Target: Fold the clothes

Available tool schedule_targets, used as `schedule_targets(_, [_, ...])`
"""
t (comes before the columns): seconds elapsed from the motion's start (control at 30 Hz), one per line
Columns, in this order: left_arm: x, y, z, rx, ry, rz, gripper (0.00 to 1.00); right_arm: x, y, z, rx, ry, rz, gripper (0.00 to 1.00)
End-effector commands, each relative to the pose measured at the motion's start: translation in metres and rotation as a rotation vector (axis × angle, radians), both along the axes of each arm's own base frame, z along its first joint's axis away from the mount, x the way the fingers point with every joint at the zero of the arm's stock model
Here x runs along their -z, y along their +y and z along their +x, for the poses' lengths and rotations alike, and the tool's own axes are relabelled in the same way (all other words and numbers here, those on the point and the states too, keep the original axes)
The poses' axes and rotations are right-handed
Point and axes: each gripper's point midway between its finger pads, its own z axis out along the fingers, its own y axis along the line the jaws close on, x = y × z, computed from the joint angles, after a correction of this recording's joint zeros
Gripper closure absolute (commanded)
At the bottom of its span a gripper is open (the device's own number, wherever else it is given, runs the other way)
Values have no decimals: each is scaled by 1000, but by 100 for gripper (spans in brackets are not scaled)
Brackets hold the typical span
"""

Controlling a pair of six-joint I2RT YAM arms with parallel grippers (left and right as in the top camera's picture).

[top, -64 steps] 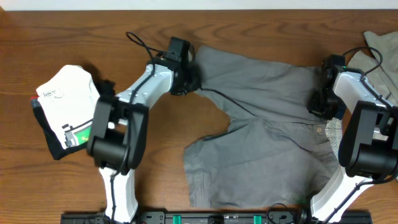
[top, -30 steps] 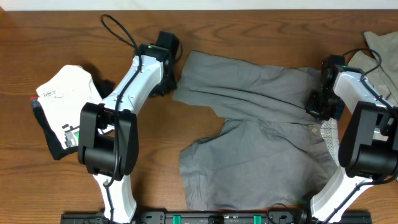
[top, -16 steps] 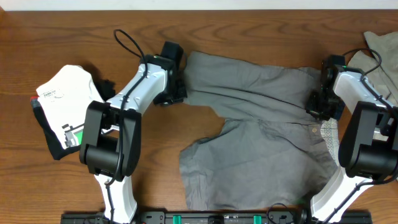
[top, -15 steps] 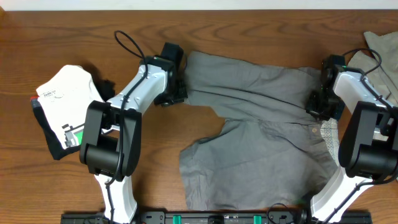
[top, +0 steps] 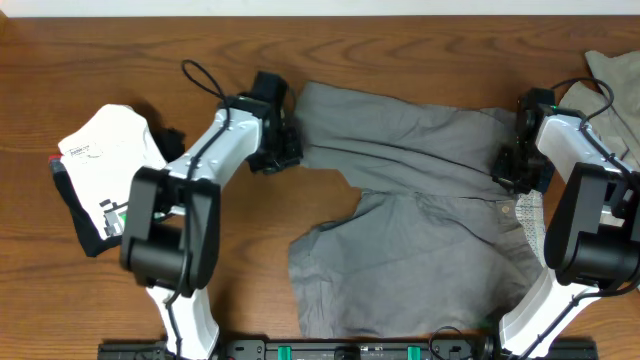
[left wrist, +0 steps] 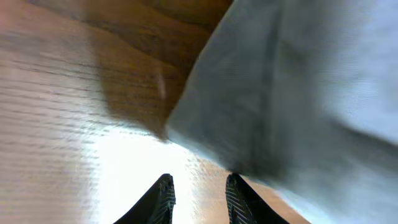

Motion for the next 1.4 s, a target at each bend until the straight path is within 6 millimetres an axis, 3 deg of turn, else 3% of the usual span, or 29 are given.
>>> schedule_targets(0.0, [-38, 3, 7, -14, -79, -62, 69, 40, 3, -42, 14, 171, 20, 90])
schedule_targets(0.2, [-38, 5, 7, -75, -64, -69, 68, 40, 3, -45, 14, 183, 22, 90])
schedule_targets(0.43, [-6, 7, -1, -144, -14, -70, 67, 39, 4, -49, 14, 199, 25, 90])
schedule_targets(0.63, [23, 6, 2, -146, -15, -71, 57, 39, 4, -51, 14, 208, 27, 91])
schedule_targets(0.8, [39, 5, 5, -147, -4, -68, 53, 38, 5, -52, 14, 212, 28, 91])
schedule_targets(0.93, [39, 2, 13, -144, -34, -82, 52, 38, 5, -52, 14, 214, 28, 91])
schedule_targets(1.27, [36, 0, 23, -139, -80, -95, 89, 38, 5, -53, 14, 215, 28, 91])
schedule_targets(1.37, [35, 0, 24, -139, -84, -96, 94, 38, 5, -53, 14, 216, 28, 91])
